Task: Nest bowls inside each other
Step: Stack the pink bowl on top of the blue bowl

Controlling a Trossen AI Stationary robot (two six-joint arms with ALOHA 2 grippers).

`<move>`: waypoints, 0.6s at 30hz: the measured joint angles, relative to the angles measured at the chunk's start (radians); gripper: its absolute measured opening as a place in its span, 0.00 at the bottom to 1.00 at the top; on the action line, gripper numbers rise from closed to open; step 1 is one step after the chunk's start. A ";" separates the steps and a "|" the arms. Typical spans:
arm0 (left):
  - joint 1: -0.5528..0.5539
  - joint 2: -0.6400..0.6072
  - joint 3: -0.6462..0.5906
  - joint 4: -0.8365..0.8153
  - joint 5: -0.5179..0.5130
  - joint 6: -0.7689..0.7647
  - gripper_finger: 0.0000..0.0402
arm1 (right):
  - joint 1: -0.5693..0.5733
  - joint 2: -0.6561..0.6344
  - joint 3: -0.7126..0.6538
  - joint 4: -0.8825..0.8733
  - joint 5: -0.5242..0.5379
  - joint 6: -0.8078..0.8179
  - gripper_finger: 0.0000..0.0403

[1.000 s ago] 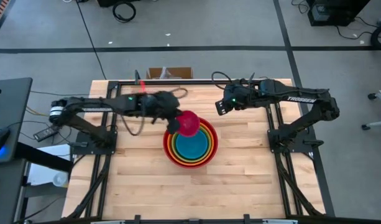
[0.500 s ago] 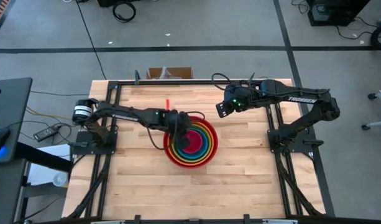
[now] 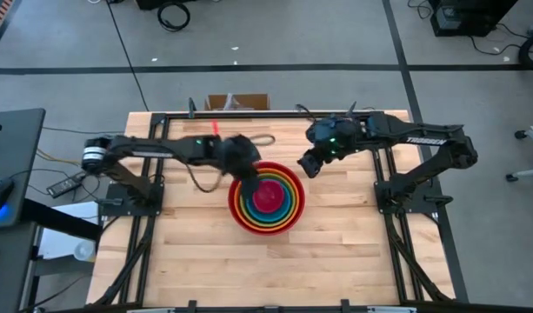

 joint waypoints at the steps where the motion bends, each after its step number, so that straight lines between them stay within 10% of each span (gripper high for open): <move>1: 0.010 -0.029 0.000 0.008 0.000 0.005 0.45 | 0.005 -0.011 0.000 0.060 -0.020 -0.021 0.40; 8: 0.066 -0.163 -0.016 0.050 -0.101 0.016 0.39 | 0.005 -0.088 0.001 0.253 0.024 -0.093 0.34; 18: 0.010 0.026 -0.129 0.088 -0.102 0.012 0.31 | -0.067 -0.097 0.002 0.223 0.065 -0.096 0.28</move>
